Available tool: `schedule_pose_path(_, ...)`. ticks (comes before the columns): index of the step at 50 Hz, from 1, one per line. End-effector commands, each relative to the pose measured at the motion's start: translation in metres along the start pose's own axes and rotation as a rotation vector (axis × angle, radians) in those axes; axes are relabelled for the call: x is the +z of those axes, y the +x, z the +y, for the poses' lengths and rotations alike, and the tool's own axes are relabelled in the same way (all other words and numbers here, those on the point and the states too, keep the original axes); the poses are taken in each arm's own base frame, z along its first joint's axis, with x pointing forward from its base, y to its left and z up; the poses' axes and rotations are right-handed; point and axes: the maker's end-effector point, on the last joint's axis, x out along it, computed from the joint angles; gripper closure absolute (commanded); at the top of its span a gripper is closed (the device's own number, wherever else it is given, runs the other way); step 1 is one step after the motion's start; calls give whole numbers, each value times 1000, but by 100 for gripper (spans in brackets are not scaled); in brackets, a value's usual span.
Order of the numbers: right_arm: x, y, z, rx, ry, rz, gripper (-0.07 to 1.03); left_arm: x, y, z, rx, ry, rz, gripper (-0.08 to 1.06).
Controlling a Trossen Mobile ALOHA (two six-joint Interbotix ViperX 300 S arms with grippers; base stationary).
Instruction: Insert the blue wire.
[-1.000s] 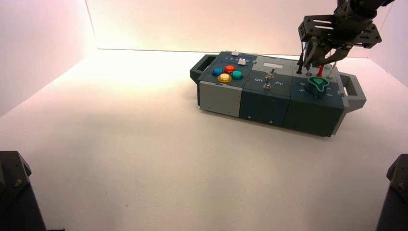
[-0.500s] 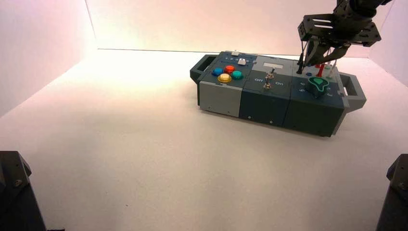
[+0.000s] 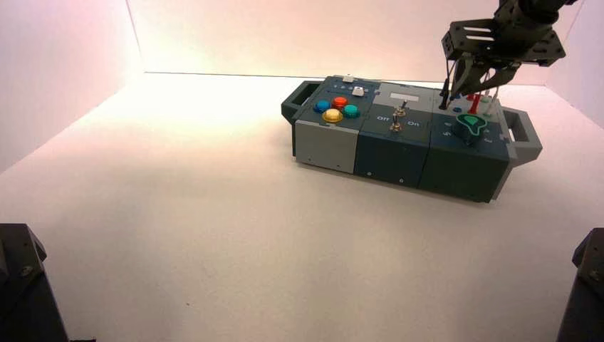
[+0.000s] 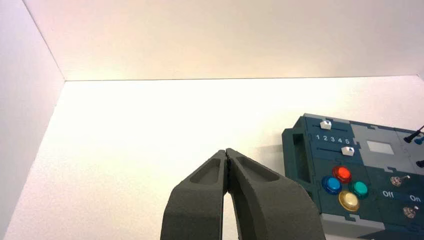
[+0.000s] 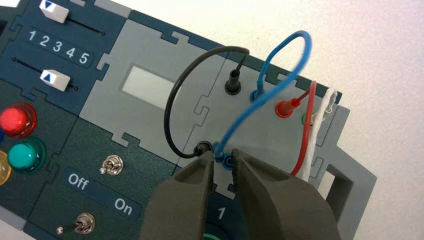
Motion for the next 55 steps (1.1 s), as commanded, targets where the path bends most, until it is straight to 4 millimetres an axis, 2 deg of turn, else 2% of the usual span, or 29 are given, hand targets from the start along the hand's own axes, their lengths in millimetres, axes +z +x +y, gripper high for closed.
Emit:
schedule_pose_path(1,14,-12,2,4,-9,-49,70,19,-2,-1,0,7,-48,101)
schedule_pose_path(8,17,-17,2,6,-9,-57,69,22,-1,-1,0,7,-51,100)
schedule_pose_path(29,11,-11,1,3,1,-36,71,21,-1,-1,-1,6,-46,101)
schedule_pose_path(40,-8,-1,-2,-7,8,-6,71,21,-1,-1,-1,6,-46,100)
schedule_pose_path(55,-3,0,-2,-8,10,-18,71,22,-1,-1,-1,6,-46,101)
